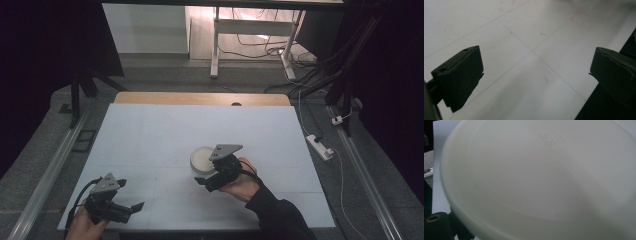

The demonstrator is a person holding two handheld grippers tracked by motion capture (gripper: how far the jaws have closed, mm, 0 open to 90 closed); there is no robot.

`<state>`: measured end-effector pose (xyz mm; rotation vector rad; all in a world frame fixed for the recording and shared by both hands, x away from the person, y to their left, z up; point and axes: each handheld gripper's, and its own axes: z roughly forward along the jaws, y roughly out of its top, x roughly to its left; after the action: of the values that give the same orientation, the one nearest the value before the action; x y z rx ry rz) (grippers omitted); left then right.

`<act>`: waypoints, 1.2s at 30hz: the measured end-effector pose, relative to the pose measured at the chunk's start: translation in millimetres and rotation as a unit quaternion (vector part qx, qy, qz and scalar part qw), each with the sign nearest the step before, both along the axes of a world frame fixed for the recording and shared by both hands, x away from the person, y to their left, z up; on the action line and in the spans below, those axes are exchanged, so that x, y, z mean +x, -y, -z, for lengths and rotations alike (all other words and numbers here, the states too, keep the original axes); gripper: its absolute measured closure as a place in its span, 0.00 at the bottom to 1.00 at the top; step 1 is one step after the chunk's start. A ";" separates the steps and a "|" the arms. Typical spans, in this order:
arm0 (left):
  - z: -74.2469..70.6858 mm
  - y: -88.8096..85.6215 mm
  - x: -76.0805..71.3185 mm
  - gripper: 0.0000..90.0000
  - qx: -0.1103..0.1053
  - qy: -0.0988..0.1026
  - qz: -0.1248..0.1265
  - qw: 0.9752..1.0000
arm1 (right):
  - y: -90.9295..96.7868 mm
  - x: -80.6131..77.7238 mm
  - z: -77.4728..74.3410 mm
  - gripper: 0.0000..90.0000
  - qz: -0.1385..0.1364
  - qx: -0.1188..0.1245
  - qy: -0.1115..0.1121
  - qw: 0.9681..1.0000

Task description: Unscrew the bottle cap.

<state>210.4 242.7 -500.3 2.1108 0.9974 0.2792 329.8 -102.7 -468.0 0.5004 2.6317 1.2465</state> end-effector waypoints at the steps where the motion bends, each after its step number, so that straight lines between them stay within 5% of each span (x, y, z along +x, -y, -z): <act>1: -0.5 2.6 1.7 0.00 0.003 0.002 0.001 1.000 | -0.2 -0.2 0.1 0.07 0.000 0.000 0.000 1.000; 23: -26.6 46.0 55.4 0.00 0.008 0.031 0.089 0.996 | -1.6 -1.9 2.2 0.07 -0.010 -0.004 0.004 1.000; 36: -47.1 79.1 86.7 0.00 0.017 0.034 0.170 0.985 | -3.1 -3.5 3.6 0.07 -0.017 -0.006 0.004 1.000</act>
<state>297.0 163.6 -453.3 2.2430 0.5830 0.1966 326.3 -99.6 -471.6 0.4508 2.6503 1.2403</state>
